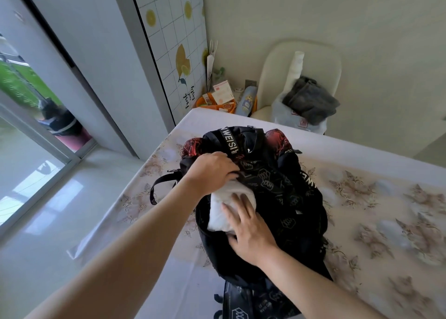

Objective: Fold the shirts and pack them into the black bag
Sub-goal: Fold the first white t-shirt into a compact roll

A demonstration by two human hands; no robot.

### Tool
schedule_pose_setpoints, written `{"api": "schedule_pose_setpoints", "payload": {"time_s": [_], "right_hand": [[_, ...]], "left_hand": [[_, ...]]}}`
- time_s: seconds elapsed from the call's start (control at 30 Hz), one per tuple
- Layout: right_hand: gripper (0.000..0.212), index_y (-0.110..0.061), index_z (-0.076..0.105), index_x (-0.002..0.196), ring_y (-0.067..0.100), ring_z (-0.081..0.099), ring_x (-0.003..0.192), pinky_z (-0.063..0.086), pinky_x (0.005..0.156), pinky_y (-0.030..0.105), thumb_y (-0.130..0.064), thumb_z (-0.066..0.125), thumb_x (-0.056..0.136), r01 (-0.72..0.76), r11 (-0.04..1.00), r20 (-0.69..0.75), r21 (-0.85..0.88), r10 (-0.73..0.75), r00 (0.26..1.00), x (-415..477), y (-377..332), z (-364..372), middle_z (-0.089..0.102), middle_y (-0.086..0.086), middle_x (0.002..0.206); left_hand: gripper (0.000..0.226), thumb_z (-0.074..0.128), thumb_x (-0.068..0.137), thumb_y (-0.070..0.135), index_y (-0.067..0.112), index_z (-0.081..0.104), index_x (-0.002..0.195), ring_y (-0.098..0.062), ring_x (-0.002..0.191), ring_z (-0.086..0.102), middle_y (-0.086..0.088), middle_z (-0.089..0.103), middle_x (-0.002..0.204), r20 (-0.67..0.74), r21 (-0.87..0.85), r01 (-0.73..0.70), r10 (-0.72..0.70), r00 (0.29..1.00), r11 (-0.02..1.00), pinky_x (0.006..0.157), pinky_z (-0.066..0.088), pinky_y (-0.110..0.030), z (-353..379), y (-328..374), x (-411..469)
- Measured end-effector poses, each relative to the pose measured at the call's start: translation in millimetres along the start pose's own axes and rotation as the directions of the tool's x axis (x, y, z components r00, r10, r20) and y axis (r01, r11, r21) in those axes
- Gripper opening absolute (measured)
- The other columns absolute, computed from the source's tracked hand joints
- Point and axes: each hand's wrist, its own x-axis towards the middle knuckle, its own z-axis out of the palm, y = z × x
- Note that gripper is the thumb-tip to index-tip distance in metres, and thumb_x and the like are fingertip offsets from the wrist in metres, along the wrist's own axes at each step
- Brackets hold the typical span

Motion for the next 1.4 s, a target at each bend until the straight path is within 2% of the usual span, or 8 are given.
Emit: {"api": "schedule_pose_setpoints", "payload": {"time_s": [0.2,0.47,0.67,0.87,1.03,1.13,1.27,1.4], "right_hand": [[0.089,-0.037,0.012,0.158,0.021,-0.013,0.153,0.036,0.115,0.036,0.008,0.045,0.089,0.050,0.979,-0.109,0.199,-0.029,0.994,44.8,18.2,-14.4,-0.007,-0.005,0.165],[0.086,-0.044,-0.011,0.154,0.039,0.007,0.148,0.026,0.112,0.059,-0.019,0.048,0.096,-0.251,0.968,-0.113,0.002,0.250,0.962,95.3,8.5,-34.6,-0.003,0.012,0.163],[0.099,-0.042,-0.014,0.153,0.040,-0.010,0.150,0.025,0.120,0.044,0.006,0.038,0.085,-0.327,0.874,-0.083,0.359,0.379,0.922,79.5,-22.2,-6.7,-0.028,0.013,0.160],[0.083,-0.040,0.001,0.158,0.026,-0.013,0.152,0.006,0.124,0.042,0.003,0.034,0.095,-0.299,0.836,0.086,0.460,0.293,0.952,129.1,0.6,-44.5,-0.018,0.000,0.165],[0.087,-0.036,-0.002,0.157,0.030,0.001,0.152,0.026,0.118,0.047,-0.018,0.051,0.090,-0.218,0.904,-0.146,0.368,0.288,0.946,97.4,-9.2,-17.7,-0.009,0.007,0.165],[0.067,-0.029,0.030,0.153,0.030,0.036,0.140,0.041,0.105,0.044,-0.030,0.051,0.089,-0.199,0.928,-0.237,0.315,0.280,0.930,69.8,-6.2,-20.0,0.030,0.009,0.157],[0.036,-0.025,0.069,0.113,0.015,0.066,0.093,0.055,0.077,0.031,-0.038,0.046,0.088,-0.023,0.932,-0.432,0.361,0.189,0.882,22.1,19.4,-47.0,0.068,-0.008,0.105],[0.029,-0.029,0.068,0.114,0.004,0.062,0.096,0.052,0.078,0.024,-0.037,0.048,0.096,-0.041,0.913,-0.366,0.406,0.204,0.908,-44.1,63.5,-82.5,0.066,-0.014,0.107]], "left_hand": [[0.023,0.058,0.097,0.028,0.016,0.077,0.102,-0.024,0.073,0.067,-0.002,0.075,0.085,-0.234,-0.263,0.320,-0.382,0.894,0.910,0.067,0.056,-0.036,-42.8,-8.0,16.6],[0.024,0.062,0.094,0.024,0.011,0.074,0.078,-0.018,0.050,0.052,0.004,0.059,0.056,-0.212,-0.349,0.367,-0.454,0.865,0.862,0.053,0.050,-0.035,-42.6,-14.1,17.7],[0.016,0.065,0.092,0.021,0.017,0.078,0.085,-0.002,0.045,0.047,0.014,0.057,0.051,-0.184,-0.499,0.379,-0.523,0.832,0.779,0.049,0.039,-0.024,-40.3,-15.1,20.0],[0.017,0.063,0.090,0.023,0.023,0.077,0.081,-0.013,0.054,0.055,0.005,0.061,0.056,-0.209,-0.538,0.361,-0.535,0.818,0.762,0.053,0.043,-0.026,-34.2,-16.8,19.3],[0.016,0.062,0.091,0.026,0.028,0.078,0.091,-0.010,0.061,0.058,0.008,0.068,0.067,-0.164,-0.498,0.409,-0.547,0.821,0.764,0.056,0.045,-0.024,-33.4,-20.2,20.0],[0.020,0.059,0.092,0.029,0.034,0.075,0.103,-0.004,0.073,0.059,0.012,0.072,0.088,-0.084,-0.398,0.460,-0.531,0.843,0.794,0.060,0.043,-0.016,-34.2,-14.4,21.3],[0.032,0.055,0.087,0.032,0.040,0.068,0.116,-0.008,0.106,0.057,0.015,0.067,0.116,0.115,-0.253,0.487,-0.473,0.873,0.836,0.093,0.049,-0.031,-36.6,7.0,17.8],[0.046,0.049,0.082,0.041,0.037,0.062,0.126,-0.014,0.132,0.041,0.014,0.058,0.134,0.119,-0.135,0.420,-0.406,0.906,0.897,0.115,0.022,-0.037,-35.5,68.6,15.3]]}}
